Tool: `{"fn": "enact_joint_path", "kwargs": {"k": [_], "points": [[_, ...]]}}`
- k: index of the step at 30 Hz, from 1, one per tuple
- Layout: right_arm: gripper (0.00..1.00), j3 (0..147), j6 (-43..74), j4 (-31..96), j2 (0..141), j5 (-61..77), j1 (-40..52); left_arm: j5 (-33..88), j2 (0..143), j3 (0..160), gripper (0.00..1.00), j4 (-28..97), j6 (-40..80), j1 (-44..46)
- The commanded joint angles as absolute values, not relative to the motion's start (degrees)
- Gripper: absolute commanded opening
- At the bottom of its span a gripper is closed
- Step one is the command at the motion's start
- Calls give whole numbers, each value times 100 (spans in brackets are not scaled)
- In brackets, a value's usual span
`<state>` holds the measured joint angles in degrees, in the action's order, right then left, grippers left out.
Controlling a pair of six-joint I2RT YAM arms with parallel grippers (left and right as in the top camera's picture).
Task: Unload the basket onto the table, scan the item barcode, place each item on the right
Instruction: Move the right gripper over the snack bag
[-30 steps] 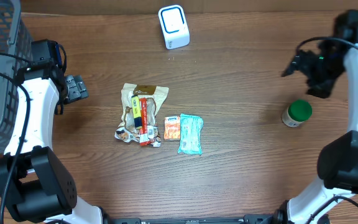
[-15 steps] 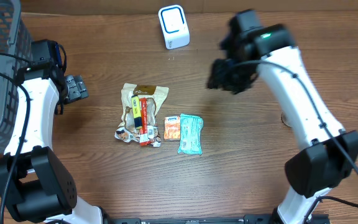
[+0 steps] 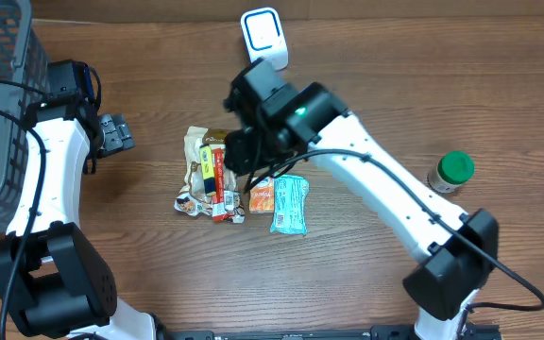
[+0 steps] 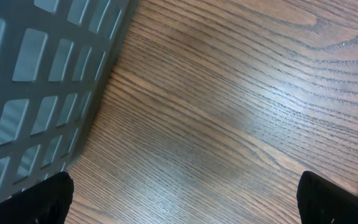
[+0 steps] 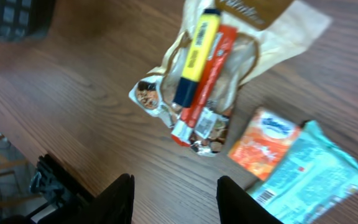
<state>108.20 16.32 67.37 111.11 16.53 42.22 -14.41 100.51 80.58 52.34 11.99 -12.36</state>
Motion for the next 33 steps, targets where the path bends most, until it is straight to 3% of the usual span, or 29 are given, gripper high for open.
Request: {"fn": "enact_joint_path", "kwargs": {"k": [1,23,33], "points": [[44,10794,1680,6709,11314,1594,4285,-1500,9963,8147,100,5225,1177,-1199],[40,10628,1852,5349,12068,1590,4617,-1500,9963,8147,100,5225,1177,-1199],[39,10241,2303,4908,12068,600,4893,-1500,9963,8147,100,5225,1177,-1199]]}}
